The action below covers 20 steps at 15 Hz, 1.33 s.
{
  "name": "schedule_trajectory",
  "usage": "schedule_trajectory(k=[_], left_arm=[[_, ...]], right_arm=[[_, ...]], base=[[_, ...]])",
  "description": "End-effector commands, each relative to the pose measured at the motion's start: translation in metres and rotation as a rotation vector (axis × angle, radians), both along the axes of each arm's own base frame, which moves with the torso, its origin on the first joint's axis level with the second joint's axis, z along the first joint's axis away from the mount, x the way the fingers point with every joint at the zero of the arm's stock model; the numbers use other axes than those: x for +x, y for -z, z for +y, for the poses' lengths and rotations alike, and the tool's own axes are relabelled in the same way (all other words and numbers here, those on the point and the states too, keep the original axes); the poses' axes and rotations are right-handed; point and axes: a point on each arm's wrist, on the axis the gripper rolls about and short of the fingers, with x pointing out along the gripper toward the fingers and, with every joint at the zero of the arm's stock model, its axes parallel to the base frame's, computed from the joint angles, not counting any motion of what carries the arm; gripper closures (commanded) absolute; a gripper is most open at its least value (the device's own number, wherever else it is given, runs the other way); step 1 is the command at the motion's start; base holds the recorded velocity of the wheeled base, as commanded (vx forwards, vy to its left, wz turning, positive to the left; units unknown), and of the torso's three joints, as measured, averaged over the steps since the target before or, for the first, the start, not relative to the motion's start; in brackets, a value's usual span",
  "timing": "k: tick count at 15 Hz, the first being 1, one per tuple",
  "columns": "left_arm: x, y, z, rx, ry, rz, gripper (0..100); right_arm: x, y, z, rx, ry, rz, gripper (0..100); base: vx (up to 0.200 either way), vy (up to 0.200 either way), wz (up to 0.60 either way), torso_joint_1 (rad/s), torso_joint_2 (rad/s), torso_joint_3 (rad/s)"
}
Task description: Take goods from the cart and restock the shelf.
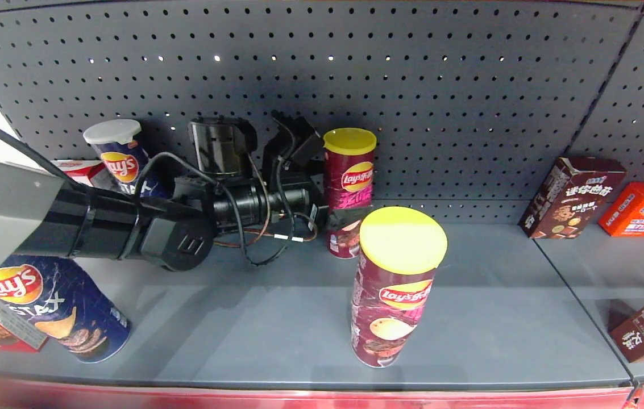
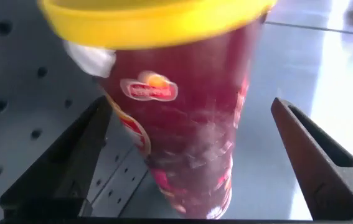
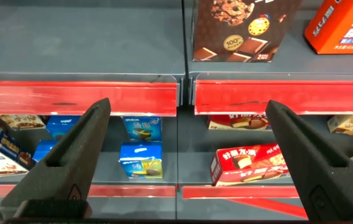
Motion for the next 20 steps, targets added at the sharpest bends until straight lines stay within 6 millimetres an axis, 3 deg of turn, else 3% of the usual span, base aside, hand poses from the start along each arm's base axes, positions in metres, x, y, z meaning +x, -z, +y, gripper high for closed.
schedule_trajectory(k=[1,4,9,20], left_arm=[[-0.016,0.002,0.008,0.006,-0.045,0.003,0],[-0.04,0.005,0.021,0.017,-0.114,0.002,0],[-0.058,0.004,0.034,0.029,-0.34,-0.049,0],[-0.049,0.006,0.024,0.023,-0.362,-0.053,0]], right_arm=[[0.0,0.0,0.0,0.0,-0.001,0.001,0],[0.0,0.0,0.0,0.0,-0.001,0.001,0],[0.0,0.0,0.0,0.0,-0.001,0.001,0],[0.0,0.0,0.0,-0.002,-0.001,0.001,0]], base=[[0.0,0.0,0.0,0.0,0.0,0.0],[0.0,0.0,0.0,0.0,0.0,0.0],[0.0,0.0,0.0,0.0,0.0,0.0],[0.0,0.0,0.0,0.0,0.0,0.0]])
